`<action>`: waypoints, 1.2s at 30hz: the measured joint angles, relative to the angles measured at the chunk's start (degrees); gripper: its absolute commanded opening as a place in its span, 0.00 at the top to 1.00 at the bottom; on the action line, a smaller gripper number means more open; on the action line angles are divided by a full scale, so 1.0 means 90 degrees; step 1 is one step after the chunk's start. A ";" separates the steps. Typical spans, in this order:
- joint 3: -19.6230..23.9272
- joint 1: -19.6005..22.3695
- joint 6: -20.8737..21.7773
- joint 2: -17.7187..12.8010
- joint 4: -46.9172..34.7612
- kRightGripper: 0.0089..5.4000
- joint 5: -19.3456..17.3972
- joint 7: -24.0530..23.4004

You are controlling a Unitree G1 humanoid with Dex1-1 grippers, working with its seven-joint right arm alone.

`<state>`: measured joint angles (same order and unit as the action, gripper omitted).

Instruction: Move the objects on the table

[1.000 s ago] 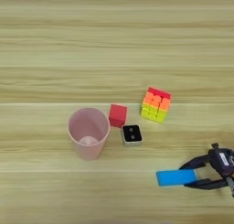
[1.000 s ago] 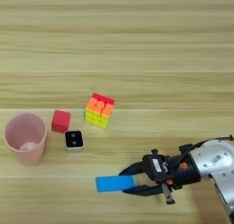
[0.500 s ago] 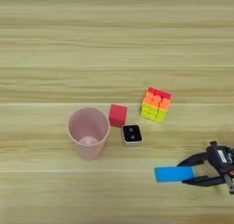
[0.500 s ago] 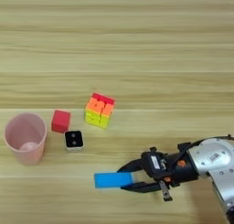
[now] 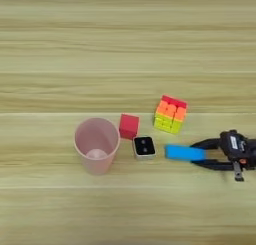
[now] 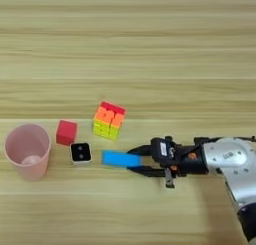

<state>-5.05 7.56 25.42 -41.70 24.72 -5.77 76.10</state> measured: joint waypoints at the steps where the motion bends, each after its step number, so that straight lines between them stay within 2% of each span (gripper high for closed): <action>1: 0.0000 0.0024 0.0000 0.0005 0.0004 0.74 0.0003 -0.0037; 11: -0.0002 0.0201 -0.0082 0.0117 0.0303 0.74 0.0243 -0.0363; 12: -0.0002 0.0219 -0.0082 0.0117 0.0324 0.69 0.0254 -0.0371; 26: -0.0004 0.0334 -0.0087 0.0117 0.0368 0.33 0.0351 -0.0383; 36: -0.0001 0.0396 -0.0105 0.0117 0.0372 0.14 0.0359 -0.0488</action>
